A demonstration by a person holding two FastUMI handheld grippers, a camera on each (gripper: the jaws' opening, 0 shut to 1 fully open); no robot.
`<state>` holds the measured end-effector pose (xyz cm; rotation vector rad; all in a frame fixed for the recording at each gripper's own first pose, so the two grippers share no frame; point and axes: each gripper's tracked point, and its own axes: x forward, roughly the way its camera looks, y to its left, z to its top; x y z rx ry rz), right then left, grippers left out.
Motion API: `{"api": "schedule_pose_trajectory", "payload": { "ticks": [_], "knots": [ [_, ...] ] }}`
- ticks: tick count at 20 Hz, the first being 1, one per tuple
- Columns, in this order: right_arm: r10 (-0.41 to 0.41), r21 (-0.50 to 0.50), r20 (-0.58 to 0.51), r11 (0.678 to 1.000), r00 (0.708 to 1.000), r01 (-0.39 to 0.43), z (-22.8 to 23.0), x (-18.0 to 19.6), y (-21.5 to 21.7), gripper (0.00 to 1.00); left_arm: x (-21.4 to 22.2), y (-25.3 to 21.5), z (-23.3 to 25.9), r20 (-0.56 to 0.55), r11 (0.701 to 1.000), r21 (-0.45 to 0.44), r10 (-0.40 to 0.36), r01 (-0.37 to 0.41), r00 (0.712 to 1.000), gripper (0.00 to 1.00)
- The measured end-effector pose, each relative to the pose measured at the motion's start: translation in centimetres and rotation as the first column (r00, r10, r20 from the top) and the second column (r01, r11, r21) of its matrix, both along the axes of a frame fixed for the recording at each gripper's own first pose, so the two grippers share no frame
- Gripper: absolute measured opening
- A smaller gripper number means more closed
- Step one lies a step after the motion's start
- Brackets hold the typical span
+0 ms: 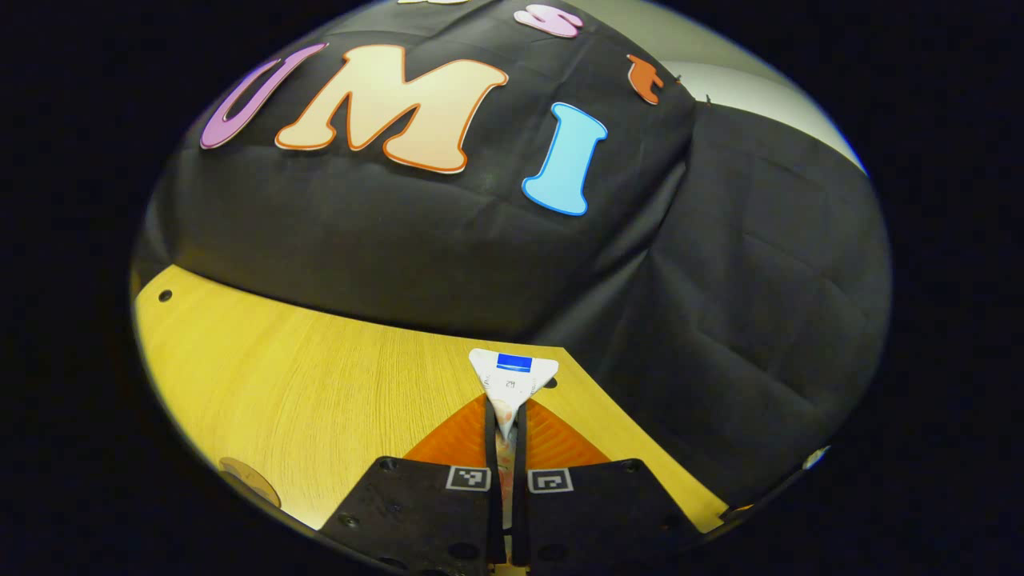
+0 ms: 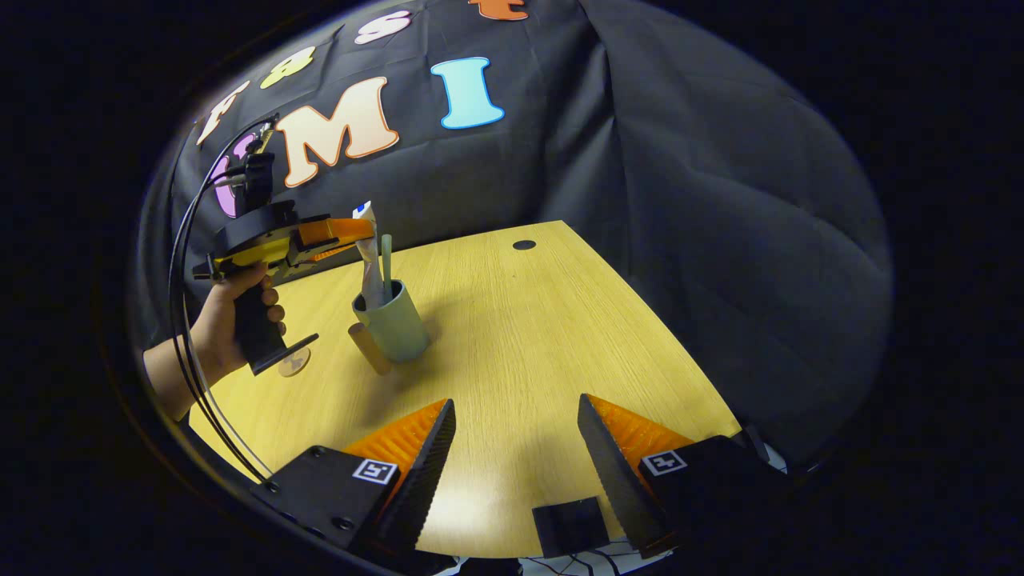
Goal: Put the toothbrush and toothpaste on the desktop into the cup, then pick up the cup and place it on the coaster on the desktop.
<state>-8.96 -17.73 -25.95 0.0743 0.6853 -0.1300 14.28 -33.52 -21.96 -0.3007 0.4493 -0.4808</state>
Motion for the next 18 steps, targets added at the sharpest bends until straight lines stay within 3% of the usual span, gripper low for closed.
{"api": "schedule_pose_trajectory", "payload": {
  "ticks": [6,10,11,13,14,15,16,18],
  "knots": [
    [0.019,0.002,0.004,1.0,1.0,-0.019,0.2,0.4,0.0,0.95,-1.1,0.5,-2.1,-0.042,0.998,0.021,0.051,-0.051,0.998,0.04],
    [0.026,0.016,0.005,1.0,1.0,-0.026,0.3,0.7,0.3,0.95,-2.9,0.5,-1.0,-0.037,0.999,-0.033,0.038,-0.039,0.999,0.11],
    [0.033,0.017,0.008,0.999,0.999,-0.033,0.3,1.1,0.5,0.89,-3.5,0.6,-1.0,-0.035,0.999,-0.025,0.04,-0.041,0.999,0.39],
    [0.053,0.02,0.017,0.998,0.998,-0.053,0.4,2.5,1.4,0.89,-4.1,1.6,-1.0,-0.021,0.999,0.021,0.049,-0.049,0.999,0.95],
    [0.064,0.025,0.022,0.998,0.998,-0.064,0.5,3.0,1.8,0.88,-4.5,1.9,-1.1,-0.022,0.998,0.032,0.051,-0.051,0.998,0.95],
    [0.075,0.03,0.029,0.997,0.997,-0.076,0.6,3.0,2.3,0.96,-5.1,2.3,-1.1,-0.033,0.998,0.035,0.05,-0.049,0.998,0.95],
    [0.089,0.036,0.034,0.995,0.995,-0.09,0.8,3.3,2.9,0.89,-5.7,2.6,-1.1,-0.038,0.998,0.035,0.053,-0.052,0.998,0.95],
    [0.124,0.048,0.041,0.991,0.991,-0.126,0.9,4.0,4.2,0.89,-6.7,3.5,-0.6,-0.038,0.997,0.034,0.066,-0.065,0.997,0.95]
  ]
}}
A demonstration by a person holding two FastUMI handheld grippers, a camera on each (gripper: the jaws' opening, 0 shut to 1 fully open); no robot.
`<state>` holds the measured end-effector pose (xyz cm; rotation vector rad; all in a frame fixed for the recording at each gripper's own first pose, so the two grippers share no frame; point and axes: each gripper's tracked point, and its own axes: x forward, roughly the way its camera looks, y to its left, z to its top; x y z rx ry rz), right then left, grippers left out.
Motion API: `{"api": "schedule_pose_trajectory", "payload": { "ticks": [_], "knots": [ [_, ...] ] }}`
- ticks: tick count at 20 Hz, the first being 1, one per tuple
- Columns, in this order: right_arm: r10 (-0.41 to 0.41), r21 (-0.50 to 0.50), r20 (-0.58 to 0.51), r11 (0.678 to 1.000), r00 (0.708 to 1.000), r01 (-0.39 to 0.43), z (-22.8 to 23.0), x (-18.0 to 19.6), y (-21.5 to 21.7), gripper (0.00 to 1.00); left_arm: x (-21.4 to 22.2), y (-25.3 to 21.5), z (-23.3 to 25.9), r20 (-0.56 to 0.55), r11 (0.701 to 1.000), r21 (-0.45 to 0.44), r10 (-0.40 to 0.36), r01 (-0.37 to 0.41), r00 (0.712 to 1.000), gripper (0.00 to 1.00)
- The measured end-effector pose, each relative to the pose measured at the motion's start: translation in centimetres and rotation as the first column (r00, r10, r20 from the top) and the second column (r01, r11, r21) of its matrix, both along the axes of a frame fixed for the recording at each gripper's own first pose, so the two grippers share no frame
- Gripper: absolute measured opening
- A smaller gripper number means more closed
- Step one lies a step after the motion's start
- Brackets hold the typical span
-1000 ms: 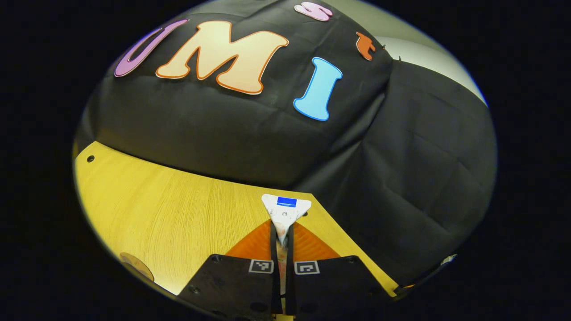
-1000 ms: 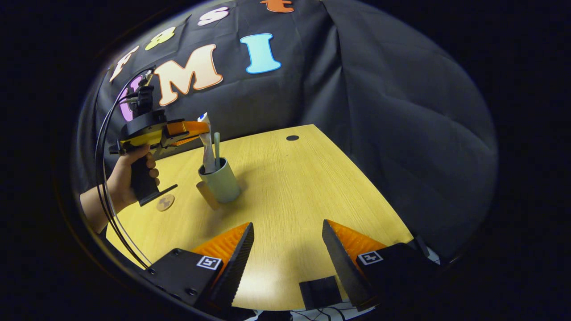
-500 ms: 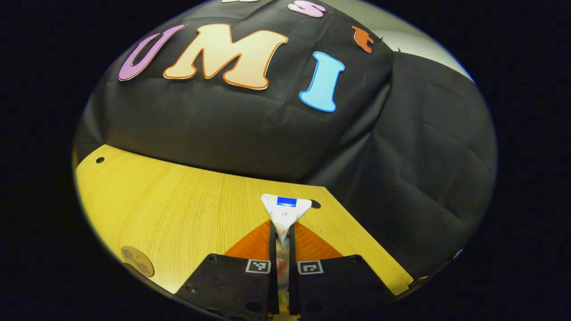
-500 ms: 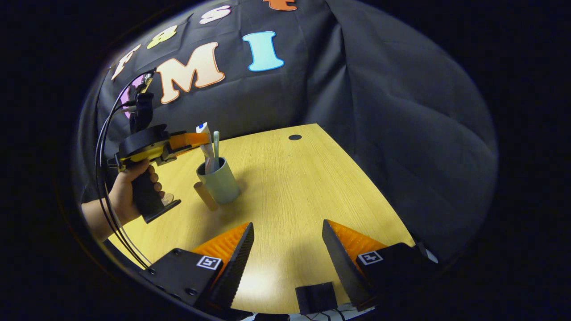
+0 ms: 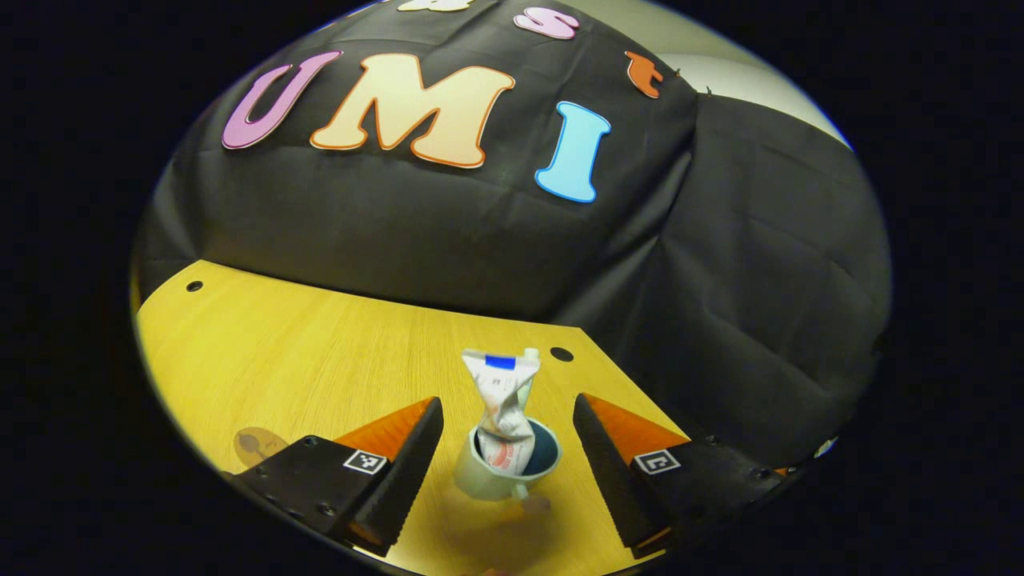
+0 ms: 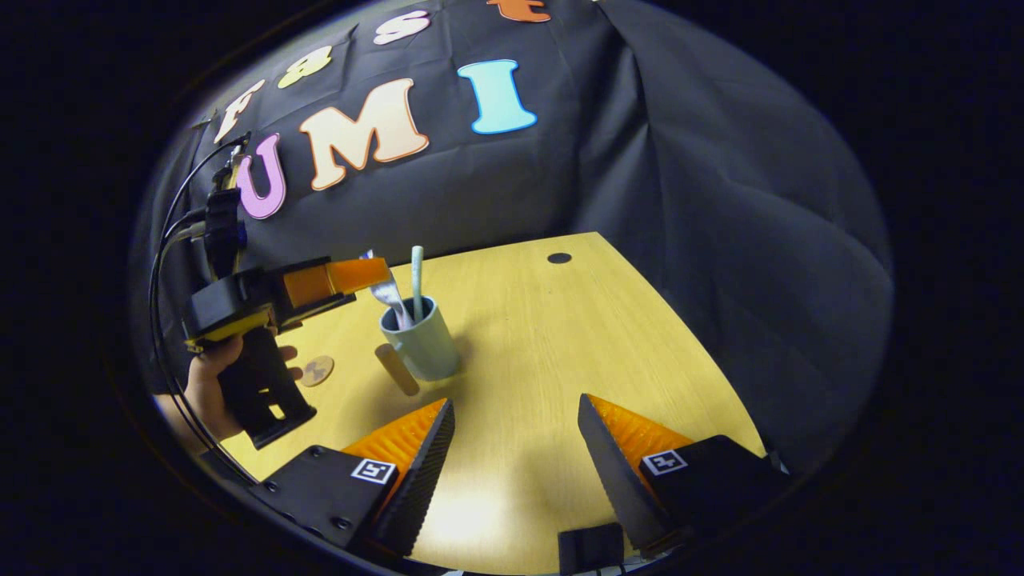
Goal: Put the toothbrush and toothpaste on the desktop into the cup, then pick up the cup and place it on the coaster on the desktop.
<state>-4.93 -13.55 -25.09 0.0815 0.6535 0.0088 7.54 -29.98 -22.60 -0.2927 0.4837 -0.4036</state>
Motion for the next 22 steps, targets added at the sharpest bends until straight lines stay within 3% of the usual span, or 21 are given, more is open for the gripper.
{"api": "schedule_pose_trajectory", "payload": {
  "ticks": [1,2,5,6,11,17,18,19,22],
  "knots": [
    [0.02,0.007,0.001,1.0,1.0,-0.02,-0.1,0.5,0.7,0.89,-0.5,0.6,0.1,0.0,1.0,0.007,0.003,-0.003,1.0,0.95],
    [0.041,0.012,0.002,0.999,0.999,-0.041,-0.1,0.9,1.5,0.97,-1.0,1.1,0.3,0.001,1.0,0.018,0.006,-0.006,1.0,0.95],
    [0.094,0.022,0.001,0.995,0.996,-0.094,0.2,2.5,3.9,0.92,-2.4,3.3,1.0,0.013,0.999,0.032,0.01,-0.011,1.0,0.95],
    [0.107,0.027,0.002,0.994,0.994,-0.107,0.4,3.1,4.8,0.99,-2.9,4.0,1.2,0.016,0.999,0.036,0.008,-0.009,1.0,0.95],
    [0.145,0.027,-0.043,0.989,0.988,-0.144,-0.5,5.5,9.2,0.99,-4.7,9.3,2.9,0.042,0.998,0.057,0.019,-0.021,0.999,0.95],
    [0.15,-0.005,-0.211,0.988,0.966,-0.155,-3.5,6.9,12.6,0.99,-5.9,16.9,3.6,0.08,0.989,0.127,0.068,-0.078,0.994,0.95],
    [0.145,-0.014,-0.238,0.988,0.96,-0.153,-4.0,7.0,12.8,0.94,-6.1,18.1,3.6,0.079,0.987,0.131,0.081,-0.091,0.994,0.95],
    [0.14,-0.015,-0.268,0.989,0.953,-0.15,-4.4,7.2,13.1,0.99,-6.4,19.3,3.7,0.079,0.985,0.134,0.097,-0.107,0.992,0.95],
    [0.112,-0.013,-0.365,0.992,0.924,-0.126,-5.7,7.3,13.8,0.94,-7.1,22.2,3.7,0.086,0.978,0.147,0.134,-0.145,0.987,0.95]
  ]
}}
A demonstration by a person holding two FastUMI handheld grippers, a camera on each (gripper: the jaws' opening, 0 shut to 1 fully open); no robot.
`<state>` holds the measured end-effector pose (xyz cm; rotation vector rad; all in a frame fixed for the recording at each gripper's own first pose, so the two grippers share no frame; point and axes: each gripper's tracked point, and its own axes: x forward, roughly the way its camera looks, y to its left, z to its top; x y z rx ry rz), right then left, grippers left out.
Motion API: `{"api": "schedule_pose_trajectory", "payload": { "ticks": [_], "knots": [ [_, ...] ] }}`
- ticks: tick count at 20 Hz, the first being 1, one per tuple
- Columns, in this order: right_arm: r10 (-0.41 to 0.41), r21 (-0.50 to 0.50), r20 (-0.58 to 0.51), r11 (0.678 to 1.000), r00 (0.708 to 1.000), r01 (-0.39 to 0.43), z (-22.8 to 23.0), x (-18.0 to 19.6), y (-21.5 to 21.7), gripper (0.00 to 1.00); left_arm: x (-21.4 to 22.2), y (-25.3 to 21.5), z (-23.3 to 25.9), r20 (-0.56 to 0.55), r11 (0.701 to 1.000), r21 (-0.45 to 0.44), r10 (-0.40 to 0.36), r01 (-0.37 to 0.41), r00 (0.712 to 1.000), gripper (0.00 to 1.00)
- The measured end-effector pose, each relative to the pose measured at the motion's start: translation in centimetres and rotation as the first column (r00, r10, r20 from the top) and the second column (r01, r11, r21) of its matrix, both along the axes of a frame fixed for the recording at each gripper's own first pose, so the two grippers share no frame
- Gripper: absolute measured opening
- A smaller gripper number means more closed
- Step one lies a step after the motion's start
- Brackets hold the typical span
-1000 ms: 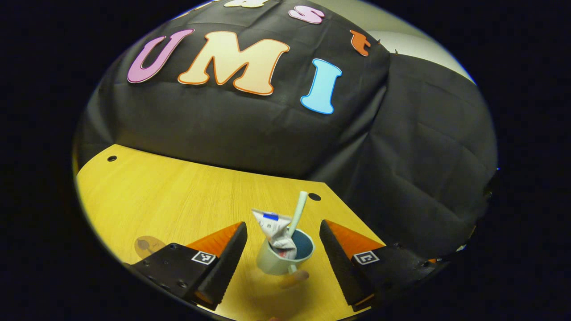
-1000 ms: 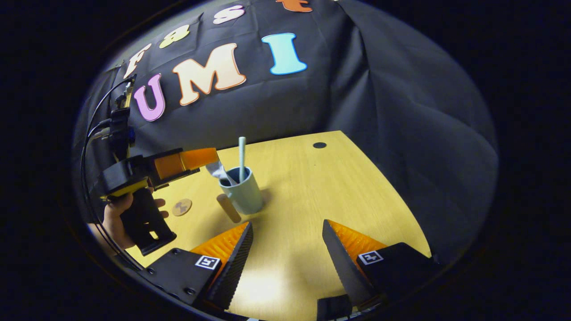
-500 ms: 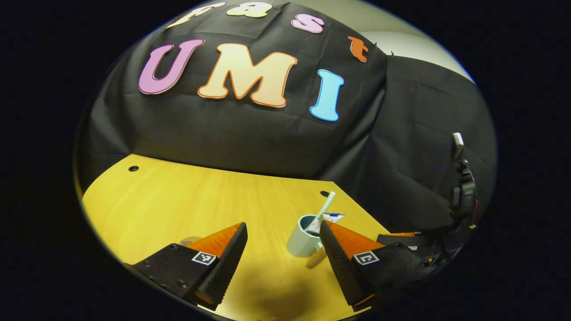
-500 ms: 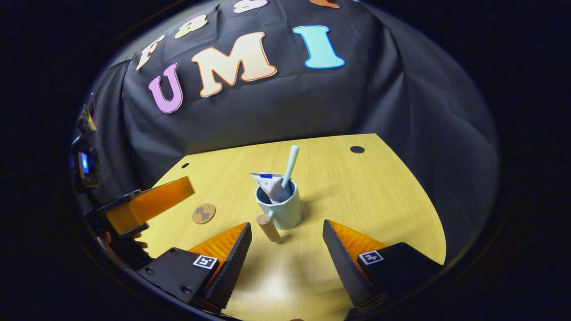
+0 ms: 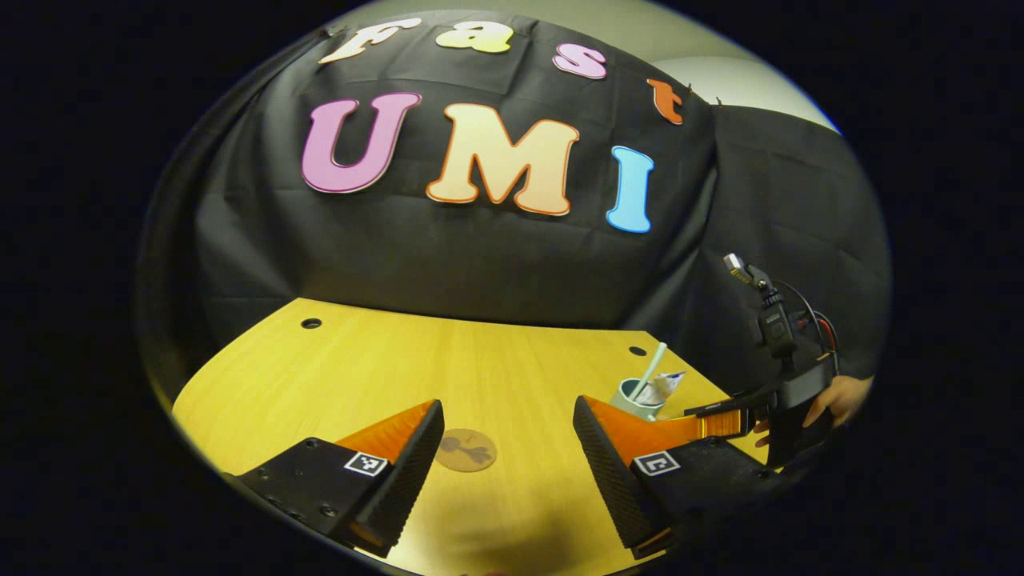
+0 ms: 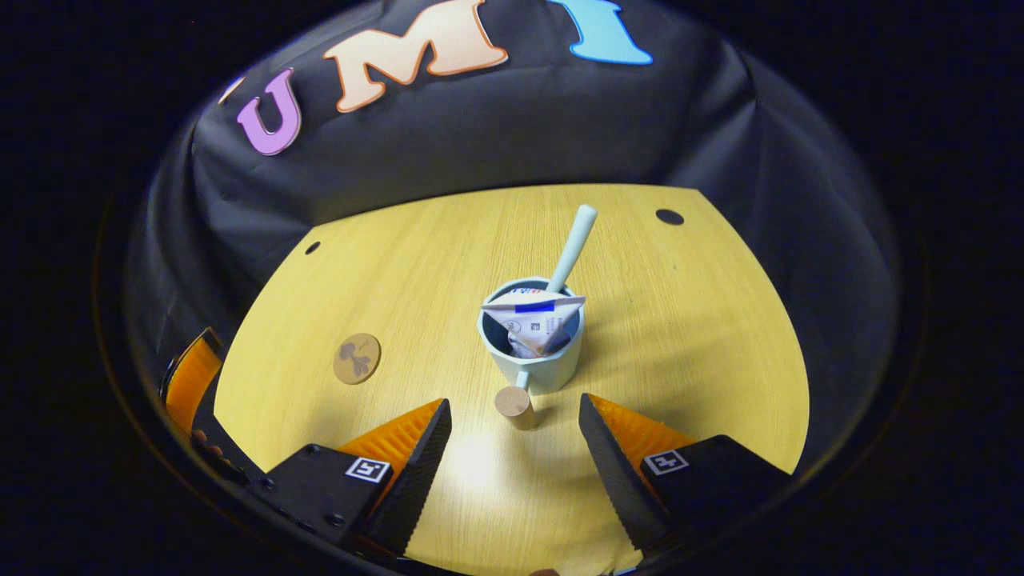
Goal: Put the toothbrush and toothpaste on the desktop into the cup, then pick up the cup and place it on the coaster on the desktop.
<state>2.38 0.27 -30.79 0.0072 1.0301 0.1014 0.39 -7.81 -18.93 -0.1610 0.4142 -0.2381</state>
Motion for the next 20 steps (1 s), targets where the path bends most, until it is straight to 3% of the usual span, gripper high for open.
{"api": "schedule_pose_trajectory", "payload": {
  "ticks": [2,4,5,10,12,13,16,17,20],
  "knots": [
    [-0.019,-0.013,-0.045,1.0,0.999,0.018,-0.5,0.4,0.1,0.99,-0.6,1.6,0.0,0.002,1.0,0.009,0.017,-0.017,1.0,0.95],
    [-0.044,-0.016,-0.075,0.999,0.996,0.043,-0.7,1.0,0.4,0.94,-1.1,3.0,-0.1,0.004,0.999,0.015,0.033,-0.033,0.999,0.95],
    [-0.056,-0.02,-0.087,0.998,0.995,0.055,-0.8,1.4,0.3,0.99,-1.4,3.6,-0.1,0.001,0.999,0.016,0.041,-0.041,0.999,0.95],
    [-0.087,-0.054,-0.161,0.995,0.983,0.08,-2.0,2.5,0.5,0.99,-2.3,5.8,-0.5,-0.01,0.997,0.007,0.073,-0.073,0.997,0.95],
    [-0.089,-0.068,-0.192,0.995,0.977,0.077,-2.9,2.7,0.3,0.94,-2.5,6.6,-0.4,-0.008,0.997,0.008,0.083,-0.083,0.997,0.95],
    [-0.09,-0.081,-0.207,0.994,0.974,0.074,-3.3,2.7,0.2,0.99,-2.6,7.0,-0.4,-0.008,0.996,0.01,0.087,-0.087,0.996,0.95],
    [-0.083,-0.087,-0.249,0.994,0.965,0.063,-4.1,2.6,0.1,0.94,-2.9,8.4,-0.7,-0.012,0.994,0.019,0.108,-0.108,0.994,0.95],
    [-0.08,-0.09,-0.26,0.994,0.962,0.058,-4.3,2.5,0.1,0.99,-2.9,8.8,-0.7,-0.012,0.993,0.02,0.116,-0.116,0.993,0.95],
    [-0.07,-0.077,-0.298,0.996,0.952,0.049,-4.9,2.4,0.6,0.97,-3.0,9.9,-0.8,-0.016,0.99,0.022,0.14,-0.139,0.99,0.95]
  ]
}}
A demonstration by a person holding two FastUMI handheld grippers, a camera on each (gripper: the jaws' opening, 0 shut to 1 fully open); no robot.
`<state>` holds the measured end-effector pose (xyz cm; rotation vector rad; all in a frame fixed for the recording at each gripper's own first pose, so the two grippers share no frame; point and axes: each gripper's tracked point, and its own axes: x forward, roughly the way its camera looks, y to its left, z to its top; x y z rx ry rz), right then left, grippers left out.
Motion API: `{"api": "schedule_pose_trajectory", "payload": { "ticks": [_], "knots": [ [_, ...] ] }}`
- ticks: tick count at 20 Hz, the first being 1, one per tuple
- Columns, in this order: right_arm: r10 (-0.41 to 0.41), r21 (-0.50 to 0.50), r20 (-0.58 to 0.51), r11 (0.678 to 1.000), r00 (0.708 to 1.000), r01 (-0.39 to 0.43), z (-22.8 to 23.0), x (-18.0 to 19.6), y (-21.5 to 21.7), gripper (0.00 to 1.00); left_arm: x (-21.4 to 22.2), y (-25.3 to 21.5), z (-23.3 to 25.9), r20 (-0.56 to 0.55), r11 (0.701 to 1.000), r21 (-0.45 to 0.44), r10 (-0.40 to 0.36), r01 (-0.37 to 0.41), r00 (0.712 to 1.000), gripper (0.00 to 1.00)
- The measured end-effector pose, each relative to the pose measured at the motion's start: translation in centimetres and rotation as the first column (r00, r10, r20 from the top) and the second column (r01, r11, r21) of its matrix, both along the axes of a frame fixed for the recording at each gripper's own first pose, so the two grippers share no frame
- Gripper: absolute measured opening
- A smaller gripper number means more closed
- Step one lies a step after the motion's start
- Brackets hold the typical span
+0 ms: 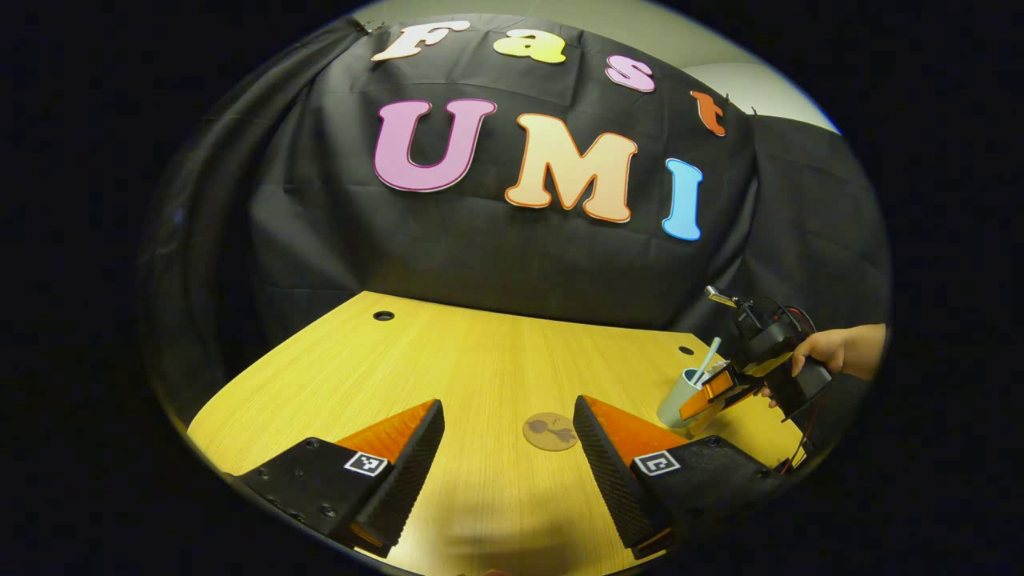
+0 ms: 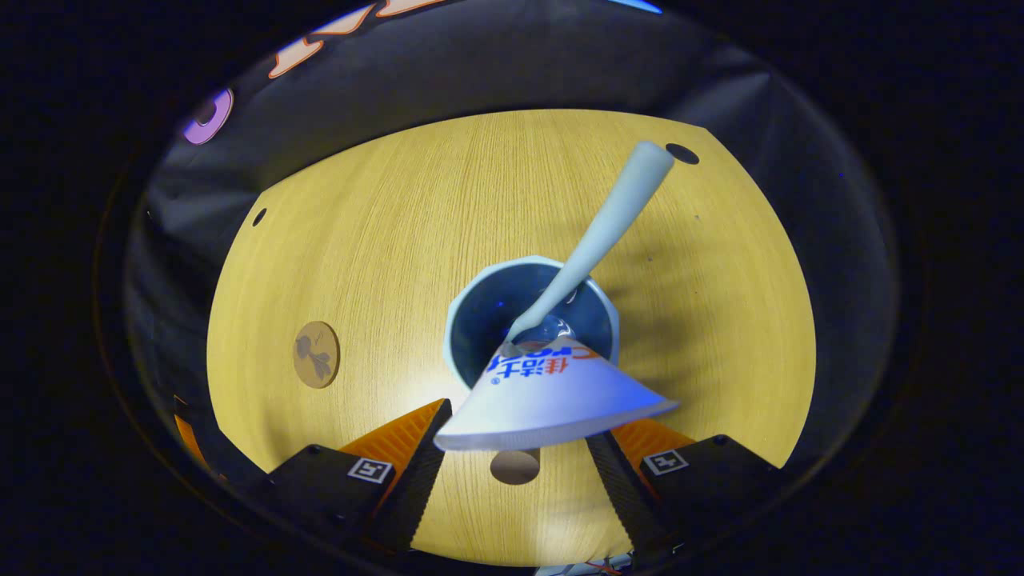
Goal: Put the toothbrush and toothpaste on the desktop into the cup, then pick up the cup and place it on the coaster on the desktop.
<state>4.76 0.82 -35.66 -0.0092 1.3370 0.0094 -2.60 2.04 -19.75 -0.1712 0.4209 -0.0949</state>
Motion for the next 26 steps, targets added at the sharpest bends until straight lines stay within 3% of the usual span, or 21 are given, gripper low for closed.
{"api": "schedule_pose_trajectory", "payload": {
  "ticks": [2,3,6,15,22,24,26],
  "knots": [
    [0.008,-0.02,-0.023,1.0,1.0,-0.009,-0.2,0.1,-0.5,0.85,0.0,0.2,-0.1,-0.001,1.0,-0.001,0.006,-0.006,1.0,0.95],
    [0.009,-0.024,-0.032,1.0,0.999,-0.01,-0.2,0.0,-0.6,0.74,0.0,0.2,-0.2,-0.002,1.0,-0.001,0.007,-0.007,1.0,0.95],
    [-0.01,0.006,-0.07,1.0,0.997,0.011,-0.9,-0.3,-0.6,0.69,0.1,0.3,-0.4,-0.006,1.0,-0.004,0.006,-0.006,1.0,0.95],
    [0.045,-0.022,-0.052,0.999,0.998,-0.046,-0.3,0.0,-0.5,0.28,0.7,0.7,-0.8,-0.011,1.0,-0.008,0.009,-0.01,1.0,0.95],
    [0.074,0.02,-0.011,0.997,0.997,-0.074,0.4,0.1,1.8,0.21,1.1,1.1,-0.9,-0.012,1.0,-0.007,0.005,-0.005,1.0,0.95],
    [0.087,0.02,-0.007,0.996,0.996,-0.087,0.6,0.0,2.5,0.24,1.2,1.3,-1.0,-0.016,1.0,-0.011,0.008,-0.008,1.0,0.95],
    [0.088,0.02,0.006,0.996,0.996,-0.088,0.4,0.1,3.0,0.17,1.0,1.6,-1.1,-0.017,1.0,-0.013,0.012,-0.013,1.0,0.95]
  ]
}}
